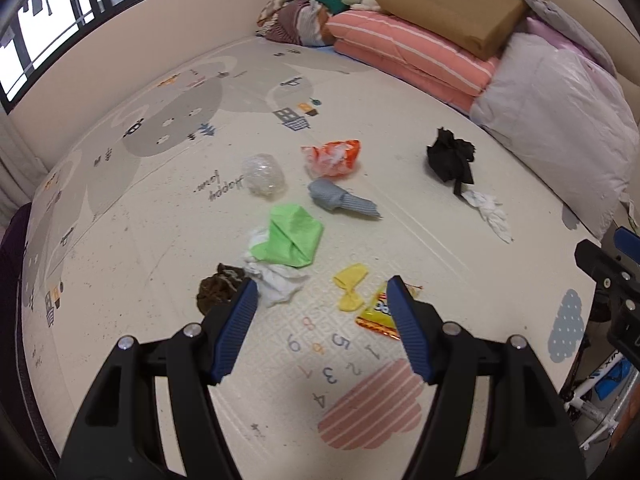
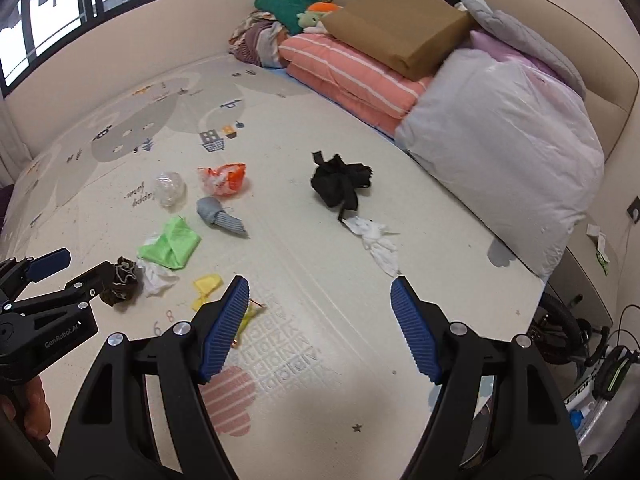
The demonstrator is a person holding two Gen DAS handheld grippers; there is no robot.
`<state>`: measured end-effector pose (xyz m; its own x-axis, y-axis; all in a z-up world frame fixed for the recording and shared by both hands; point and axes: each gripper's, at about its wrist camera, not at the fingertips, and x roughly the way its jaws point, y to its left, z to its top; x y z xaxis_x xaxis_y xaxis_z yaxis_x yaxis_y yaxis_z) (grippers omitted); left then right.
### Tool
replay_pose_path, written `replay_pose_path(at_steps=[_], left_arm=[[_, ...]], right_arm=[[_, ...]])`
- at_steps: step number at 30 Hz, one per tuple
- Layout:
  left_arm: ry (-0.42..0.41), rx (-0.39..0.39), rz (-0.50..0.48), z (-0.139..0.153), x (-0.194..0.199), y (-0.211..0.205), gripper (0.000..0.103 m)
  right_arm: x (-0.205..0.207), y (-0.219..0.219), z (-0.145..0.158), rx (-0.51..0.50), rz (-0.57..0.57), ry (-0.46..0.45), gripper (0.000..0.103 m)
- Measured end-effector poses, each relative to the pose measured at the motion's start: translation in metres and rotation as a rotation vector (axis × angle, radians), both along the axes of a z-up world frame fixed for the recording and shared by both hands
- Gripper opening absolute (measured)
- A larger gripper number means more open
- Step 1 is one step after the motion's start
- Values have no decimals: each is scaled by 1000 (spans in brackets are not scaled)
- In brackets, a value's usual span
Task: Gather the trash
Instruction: 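Move both open tools back over the scattered trash on the mat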
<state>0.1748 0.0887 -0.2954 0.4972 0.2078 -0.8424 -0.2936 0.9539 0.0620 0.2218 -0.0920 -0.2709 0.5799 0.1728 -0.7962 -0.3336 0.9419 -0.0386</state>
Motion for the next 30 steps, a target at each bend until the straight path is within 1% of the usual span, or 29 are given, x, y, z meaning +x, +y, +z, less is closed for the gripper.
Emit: replay_pose_path(at_steps=[4, 10, 20, 26, 30], left_arm=[[-7, -6, 60, 2, -7, 28, 67], [4, -14, 121, -8, -11, 47, 67], [39, -17, 175, -28, -4, 55, 67], [45, -13, 191, -35, -2, 55, 67], [57, -14, 203, -46, -2, 59, 67]], right_arm=[[3, 28, 4, 6, 53, -5, 71], [12, 51, -2, -16, 111, -4, 72], [34, 55, -27, -22, 154, 27, 72], [38, 58, -37, -30, 188, 39, 72], [36, 64, -50, -32, 207, 59, 72]])
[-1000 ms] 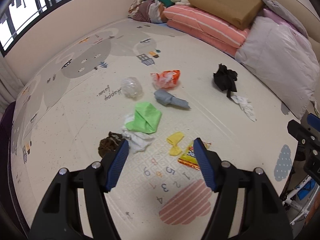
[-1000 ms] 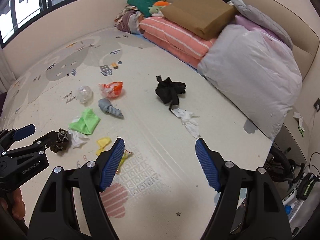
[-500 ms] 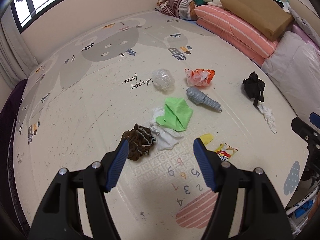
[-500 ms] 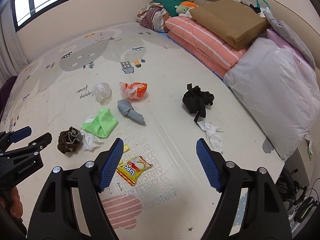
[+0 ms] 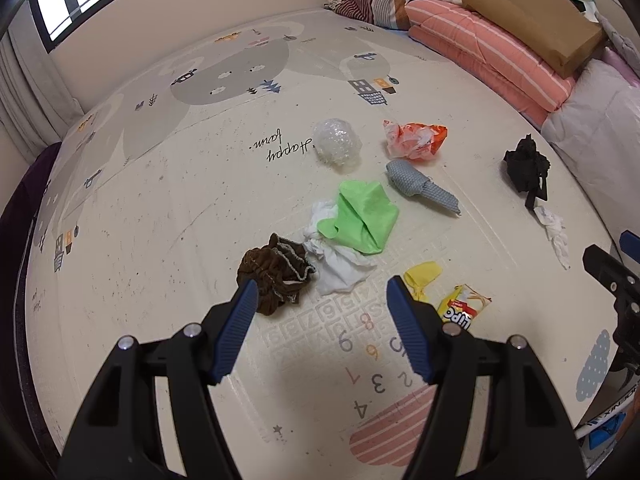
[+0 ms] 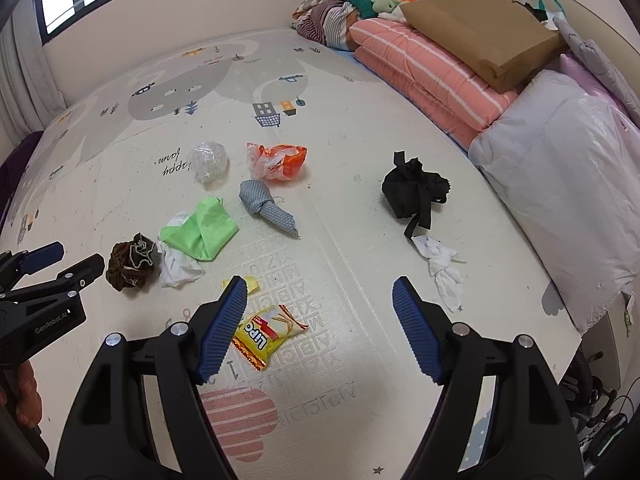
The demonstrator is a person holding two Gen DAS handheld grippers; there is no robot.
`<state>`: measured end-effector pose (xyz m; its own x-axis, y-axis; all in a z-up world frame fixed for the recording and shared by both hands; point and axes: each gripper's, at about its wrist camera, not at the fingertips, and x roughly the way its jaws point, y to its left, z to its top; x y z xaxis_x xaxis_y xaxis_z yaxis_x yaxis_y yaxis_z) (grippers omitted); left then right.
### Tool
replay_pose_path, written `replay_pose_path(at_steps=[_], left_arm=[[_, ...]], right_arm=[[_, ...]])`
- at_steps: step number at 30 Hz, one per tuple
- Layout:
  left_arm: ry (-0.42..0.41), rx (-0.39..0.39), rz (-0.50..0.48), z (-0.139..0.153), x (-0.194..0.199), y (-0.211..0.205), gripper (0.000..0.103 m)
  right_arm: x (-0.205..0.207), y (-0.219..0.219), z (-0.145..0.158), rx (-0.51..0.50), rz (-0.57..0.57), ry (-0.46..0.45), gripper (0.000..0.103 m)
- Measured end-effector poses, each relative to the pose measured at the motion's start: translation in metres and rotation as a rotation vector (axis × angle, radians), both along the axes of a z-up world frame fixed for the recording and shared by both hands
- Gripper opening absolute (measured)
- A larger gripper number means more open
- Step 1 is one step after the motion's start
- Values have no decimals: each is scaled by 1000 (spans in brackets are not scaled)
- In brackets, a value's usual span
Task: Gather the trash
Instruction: 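Move both open tools back over the scattered trash on the mat, then grasp the yellow Lipo chip bag with the right tool while the left tool grasps the yellow bow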
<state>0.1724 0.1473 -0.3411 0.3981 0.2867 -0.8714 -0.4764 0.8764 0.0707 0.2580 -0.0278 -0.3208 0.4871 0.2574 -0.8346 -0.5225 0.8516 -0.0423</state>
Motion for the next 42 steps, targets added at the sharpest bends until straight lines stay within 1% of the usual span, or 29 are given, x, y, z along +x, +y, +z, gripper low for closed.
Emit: replay_pose_path(at_steps=[4, 8, 16, 20, 24, 27, 30, 31, 32, 33, 35, 36, 42], left_arm=[[17, -6, 13, -17, -4, 3, 67], [31, -29, 13, -39, -4, 5, 67], [61, -38, -30, -87, 4, -3, 67], [82, -42, -49, -111, 6, -3, 67], [94, -47, -68, -128, 10, -5, 67], [99, -54, -81, -136, 14, -8, 67], [104, -56, -90, -140, 18, -11, 67], [104, -56, -93, -141, 20, -12, 67], [103, -57, -96, -141, 21, -13, 67], [102, -59, -100, -141, 24, -14, 67], [96, -66, -104, -140, 28, -16, 67], [93, -69, -108, -139, 31, -17, 67], [73, -80, -130, -133, 49, -24, 67]], right_arm=[[-3, 7, -21, -6, 20, 31, 72], [-6, 17, -50, -7, 34, 63, 72], [-1, 30, -117, -27, 34, 144, 73], [2, 32, -149, -22, 32, 180, 72], [3, 34, -171, -17, 25, 219, 73], [5, 37, -182, -10, 16, 245, 73], [5, 41, -186, -27, 23, 218, 72], [6, 42, -186, -30, 23, 209, 68], [8, 42, -185, -37, 18, 192, 53], [11, 41, -184, -40, 16, 180, 43], [21, 37, -181, -10, 7, 197, 34], [26, 35, -180, -5, -1, 201, 31], [42, 24, -173, -1, -13, 185, 24]])
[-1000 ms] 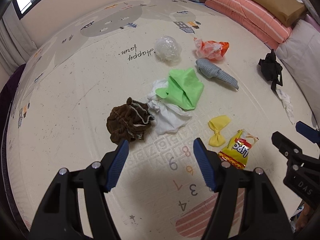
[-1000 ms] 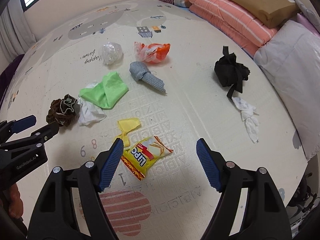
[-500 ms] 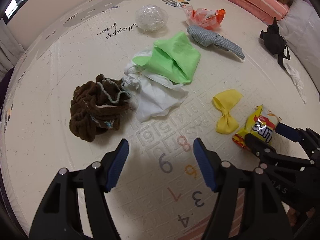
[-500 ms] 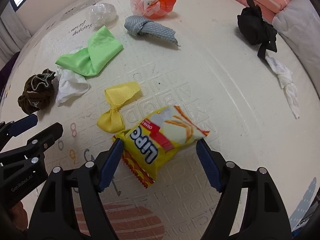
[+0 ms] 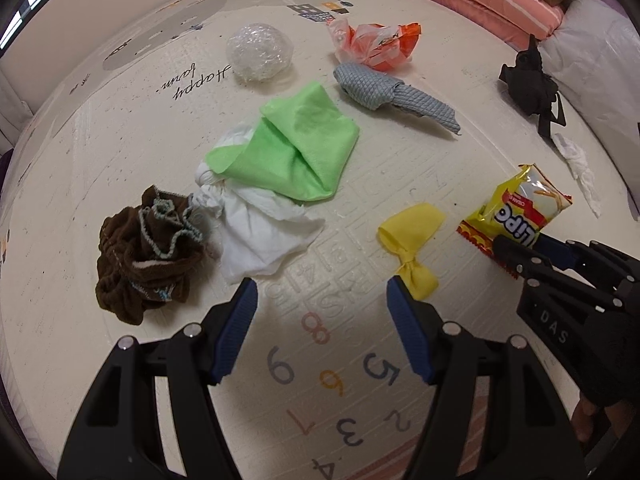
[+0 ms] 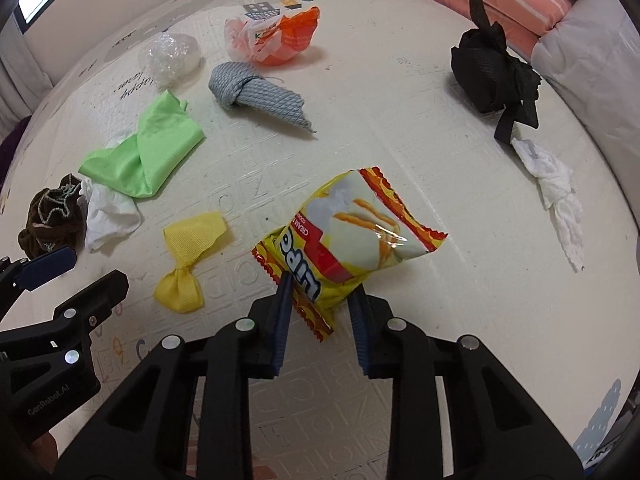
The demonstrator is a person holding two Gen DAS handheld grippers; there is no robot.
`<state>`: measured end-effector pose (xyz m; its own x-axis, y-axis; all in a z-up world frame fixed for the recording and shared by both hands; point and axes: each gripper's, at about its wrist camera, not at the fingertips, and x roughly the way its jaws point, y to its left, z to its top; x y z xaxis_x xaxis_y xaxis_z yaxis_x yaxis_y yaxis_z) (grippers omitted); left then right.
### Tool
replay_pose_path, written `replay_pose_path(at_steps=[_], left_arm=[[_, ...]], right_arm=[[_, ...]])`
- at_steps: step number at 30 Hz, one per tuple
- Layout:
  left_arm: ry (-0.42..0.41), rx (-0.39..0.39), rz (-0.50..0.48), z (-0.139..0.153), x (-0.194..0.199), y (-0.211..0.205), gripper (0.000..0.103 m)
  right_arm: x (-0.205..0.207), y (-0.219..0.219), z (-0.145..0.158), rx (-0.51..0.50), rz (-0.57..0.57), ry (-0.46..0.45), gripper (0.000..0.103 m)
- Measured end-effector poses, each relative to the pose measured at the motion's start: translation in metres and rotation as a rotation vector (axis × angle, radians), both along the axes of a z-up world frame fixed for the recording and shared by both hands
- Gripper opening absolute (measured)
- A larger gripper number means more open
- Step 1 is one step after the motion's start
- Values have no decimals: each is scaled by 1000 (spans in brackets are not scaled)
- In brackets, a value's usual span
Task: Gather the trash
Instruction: 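Grasp the yellow Lipo chip bag with the right tool while the left tool grasps the yellow bow, then carry both items to the grey bin and open both tools over it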
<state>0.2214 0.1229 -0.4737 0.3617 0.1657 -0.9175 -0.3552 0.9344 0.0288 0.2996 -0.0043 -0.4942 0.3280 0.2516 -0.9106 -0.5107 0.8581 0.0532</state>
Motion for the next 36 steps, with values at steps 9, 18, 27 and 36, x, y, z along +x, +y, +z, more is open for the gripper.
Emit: replay_pose_path(at_steps=[9, 18, 27, 36], left_arm=[[-26, -19, -31, -2, 24, -18, 67], [13, -20, -57, -32, 45, -37, 52], [-13, -30, -127, -18, 44, -56, 9], [-63, -12, -218, 36, 26, -85, 9]], right_arm=[[11, -24, 8, 17, -15, -19, 18], [12, -41, 15, 21, -19, -36, 18], [4, -50, 23, 39, -32, -41, 18], [-17, -77, 60, 54, -93, -74, 18]])
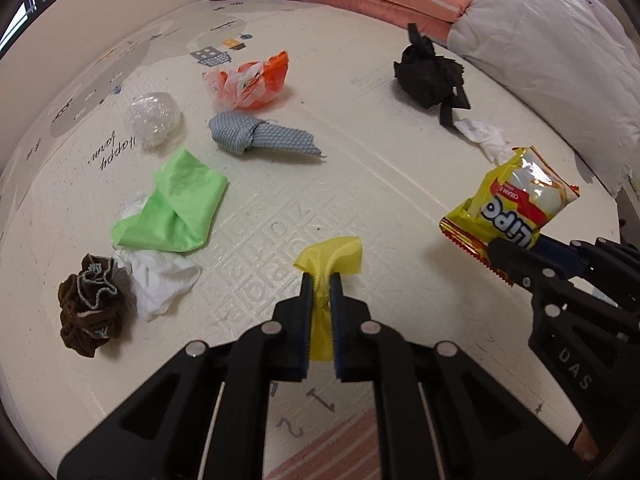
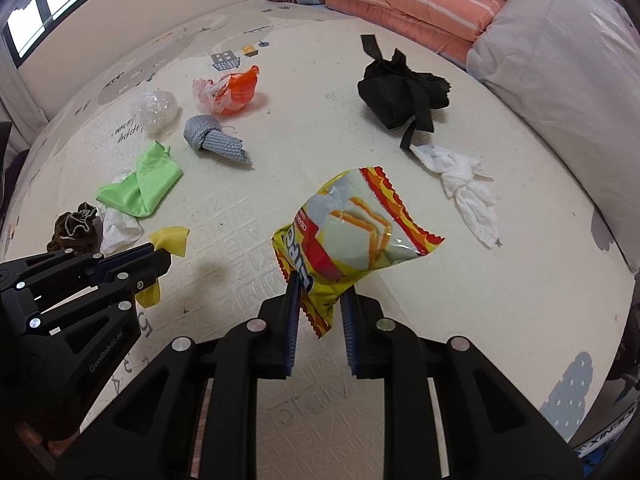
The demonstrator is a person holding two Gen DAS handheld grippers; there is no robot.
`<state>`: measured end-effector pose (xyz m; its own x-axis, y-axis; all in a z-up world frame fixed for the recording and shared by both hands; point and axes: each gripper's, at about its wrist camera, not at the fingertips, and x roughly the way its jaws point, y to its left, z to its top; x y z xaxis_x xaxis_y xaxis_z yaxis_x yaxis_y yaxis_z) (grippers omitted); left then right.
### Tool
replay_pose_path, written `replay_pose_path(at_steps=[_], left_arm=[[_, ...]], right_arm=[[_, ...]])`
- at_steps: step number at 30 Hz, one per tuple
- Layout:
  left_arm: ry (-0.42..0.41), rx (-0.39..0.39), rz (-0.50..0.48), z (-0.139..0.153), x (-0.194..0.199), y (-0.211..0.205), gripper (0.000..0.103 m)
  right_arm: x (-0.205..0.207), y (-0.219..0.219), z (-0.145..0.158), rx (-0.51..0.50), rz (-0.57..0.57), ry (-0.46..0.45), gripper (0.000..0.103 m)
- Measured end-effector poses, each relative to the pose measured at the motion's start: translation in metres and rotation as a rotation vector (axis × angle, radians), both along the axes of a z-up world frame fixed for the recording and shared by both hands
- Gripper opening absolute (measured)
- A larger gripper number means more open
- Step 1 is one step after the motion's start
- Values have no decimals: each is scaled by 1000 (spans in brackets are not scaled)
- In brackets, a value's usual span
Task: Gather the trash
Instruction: 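Carry both items to the grey bin and open both tools over it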
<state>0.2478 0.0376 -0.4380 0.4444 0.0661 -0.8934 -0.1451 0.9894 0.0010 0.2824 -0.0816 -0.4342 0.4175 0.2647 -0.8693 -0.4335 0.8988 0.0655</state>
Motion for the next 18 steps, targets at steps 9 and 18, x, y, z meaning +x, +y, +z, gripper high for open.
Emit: replay_pose_path(at_steps=[9, 18], left_arm=[[-61, -2, -142, 58, -24, -57, 9], [-76, -28, -272, 84, -47, -149, 9]], right_arm=[[-45, -71, 57, -13, -137, -60, 18], [-101, -191, 85, -47, -305, -42, 18]])
